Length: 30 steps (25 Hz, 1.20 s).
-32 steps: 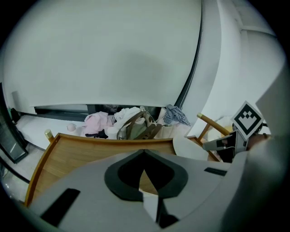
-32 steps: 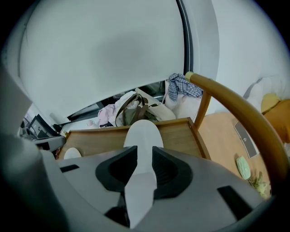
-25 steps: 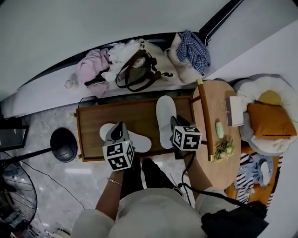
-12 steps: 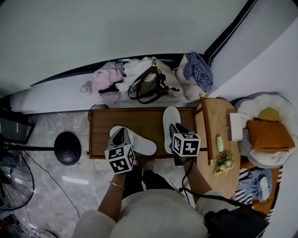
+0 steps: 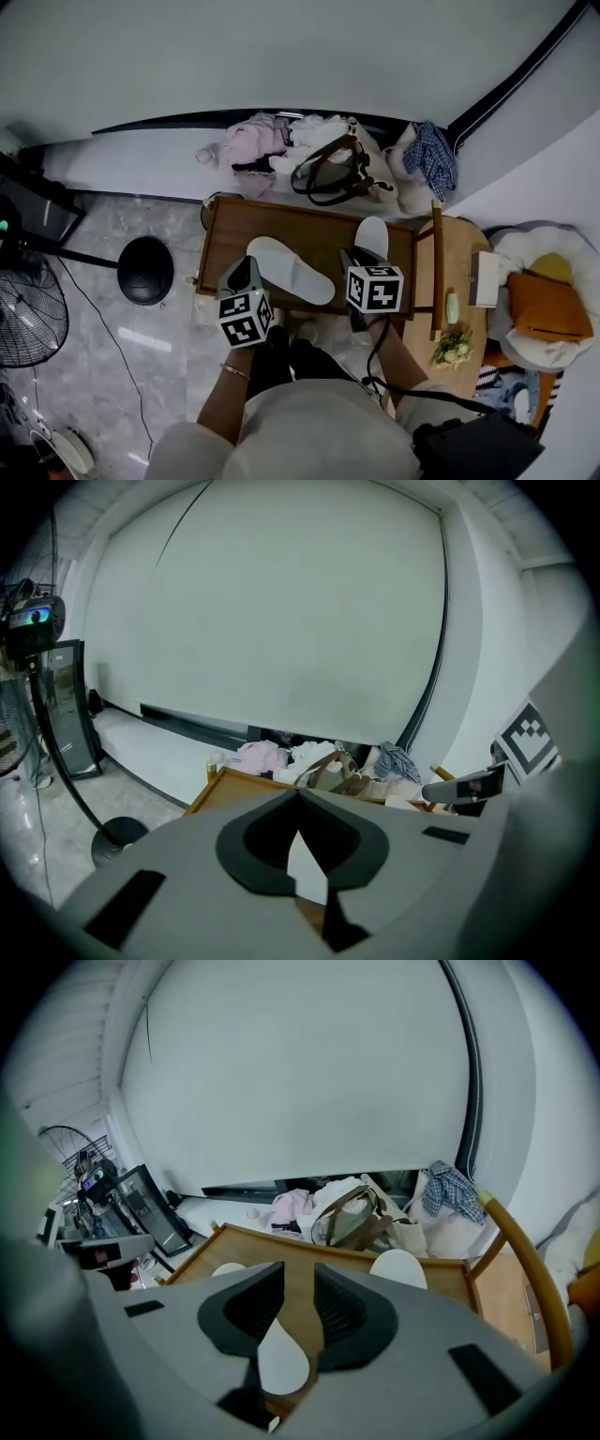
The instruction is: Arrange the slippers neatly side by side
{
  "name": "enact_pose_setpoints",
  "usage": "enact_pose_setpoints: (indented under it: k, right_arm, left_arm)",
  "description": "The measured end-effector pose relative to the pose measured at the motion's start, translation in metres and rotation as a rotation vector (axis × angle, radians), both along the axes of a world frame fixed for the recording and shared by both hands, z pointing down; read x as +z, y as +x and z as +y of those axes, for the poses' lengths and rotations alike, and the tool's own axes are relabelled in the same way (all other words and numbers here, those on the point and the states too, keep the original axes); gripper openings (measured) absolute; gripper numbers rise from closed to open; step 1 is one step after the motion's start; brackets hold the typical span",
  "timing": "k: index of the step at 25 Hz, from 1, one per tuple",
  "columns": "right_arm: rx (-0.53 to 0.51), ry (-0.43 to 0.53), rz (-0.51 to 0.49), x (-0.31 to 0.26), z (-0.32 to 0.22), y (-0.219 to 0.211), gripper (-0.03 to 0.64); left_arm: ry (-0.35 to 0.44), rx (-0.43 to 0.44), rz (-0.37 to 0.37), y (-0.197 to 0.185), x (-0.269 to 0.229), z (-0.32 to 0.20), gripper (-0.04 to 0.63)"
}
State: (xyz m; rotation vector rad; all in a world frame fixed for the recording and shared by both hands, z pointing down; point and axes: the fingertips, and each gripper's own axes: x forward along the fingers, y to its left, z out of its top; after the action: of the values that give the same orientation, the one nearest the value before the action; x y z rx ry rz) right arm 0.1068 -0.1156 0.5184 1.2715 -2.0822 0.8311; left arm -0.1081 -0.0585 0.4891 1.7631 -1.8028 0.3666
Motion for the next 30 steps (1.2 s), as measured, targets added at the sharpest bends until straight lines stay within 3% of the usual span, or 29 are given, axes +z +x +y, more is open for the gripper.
enact_pose_setpoints:
  k: [21, 30]
  right_arm:
    - [-0.332, -0.076, 0.018, 0.026, 0.025, -0.102, 0.112]
    - [-0.462, -0.132, 0.047, 0.054, 0.033, -0.121, 0.121]
  left_arm:
    - [-0.038, -0.259, 0.037, -0.073, 0.026, 0.06, 0.014]
    - [-0.09, -0.312, 0.07, -0.08, 0.055, 0.075, 0.014]
